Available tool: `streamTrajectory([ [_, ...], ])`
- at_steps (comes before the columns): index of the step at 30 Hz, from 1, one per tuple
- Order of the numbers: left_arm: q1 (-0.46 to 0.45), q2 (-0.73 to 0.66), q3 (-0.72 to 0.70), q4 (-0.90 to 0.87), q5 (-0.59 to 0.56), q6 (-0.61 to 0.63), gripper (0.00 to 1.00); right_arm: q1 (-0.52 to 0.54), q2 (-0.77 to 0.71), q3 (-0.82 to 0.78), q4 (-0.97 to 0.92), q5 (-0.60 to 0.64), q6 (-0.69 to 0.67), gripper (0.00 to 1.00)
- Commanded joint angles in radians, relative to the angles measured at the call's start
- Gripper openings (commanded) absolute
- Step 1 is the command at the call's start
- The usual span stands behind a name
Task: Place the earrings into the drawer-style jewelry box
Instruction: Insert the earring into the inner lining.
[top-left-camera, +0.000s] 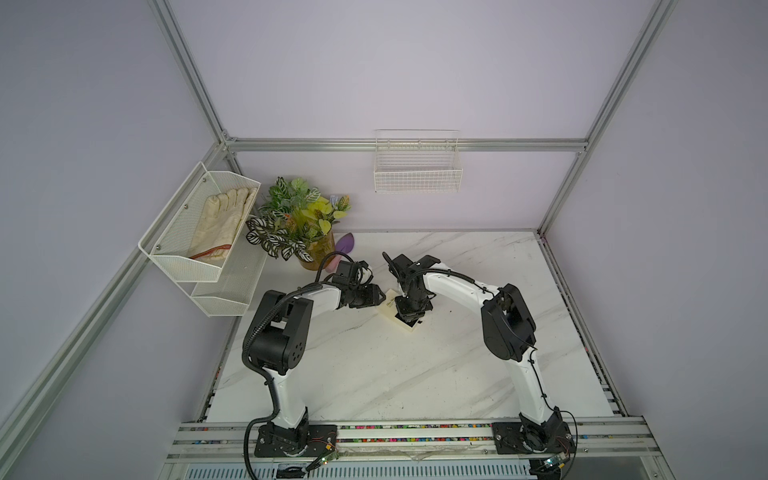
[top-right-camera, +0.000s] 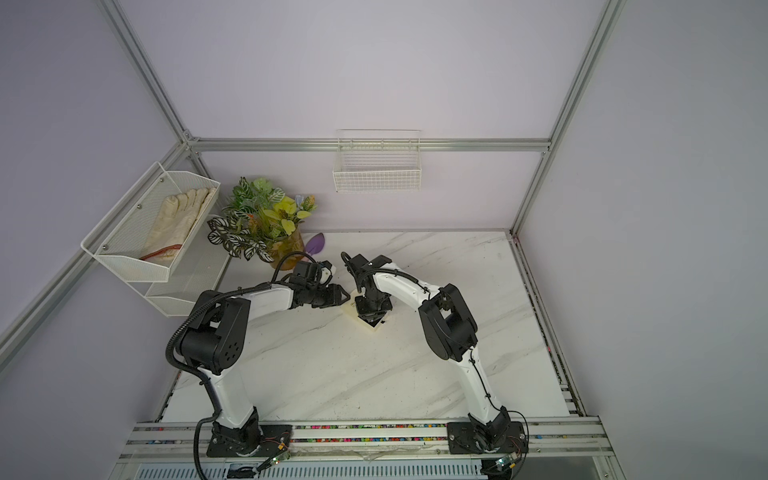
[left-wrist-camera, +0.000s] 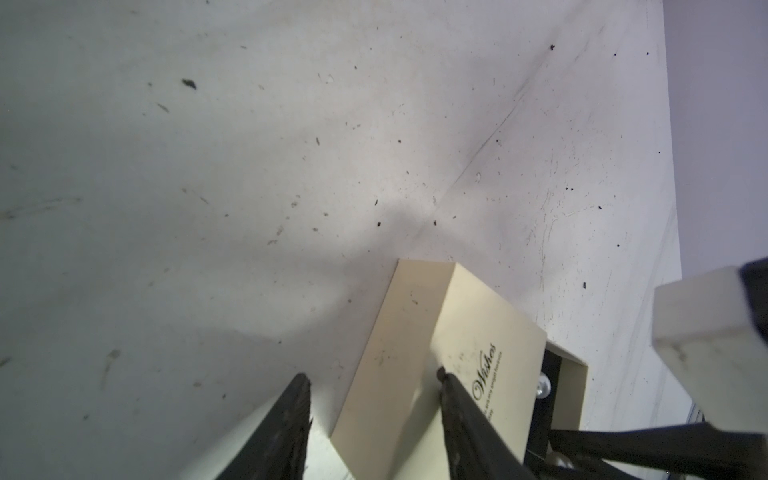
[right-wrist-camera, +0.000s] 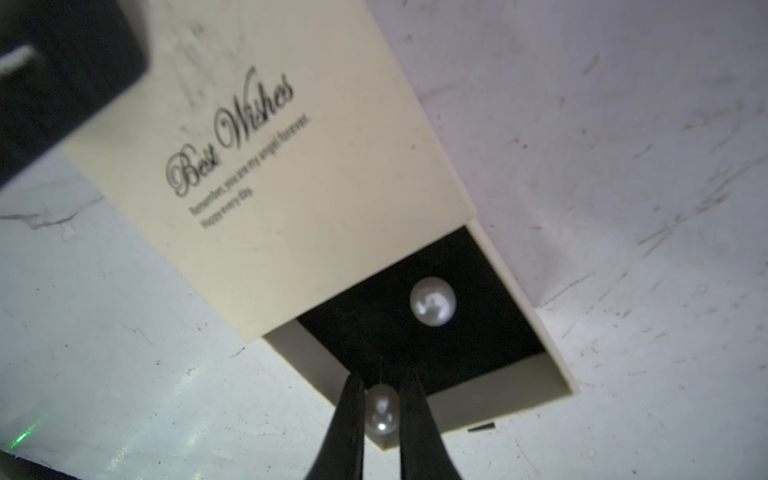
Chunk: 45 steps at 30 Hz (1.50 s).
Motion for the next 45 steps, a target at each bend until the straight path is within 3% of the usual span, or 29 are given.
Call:
streamTrajectory([
  [1, -0.008, 0.036, 0.041, -0.005, -0.012, 0.017, 0.5, 0.007, 0.015, 0.022, -0.033, 0.032, -0.004, 0.0],
  [45, -0.018, 0.047, 0.049, -0.005, -0.008, 0.016, 0.49, 0.007, 0.072, 0.074, -0.023, 0.018, 0.004, 0.0],
])
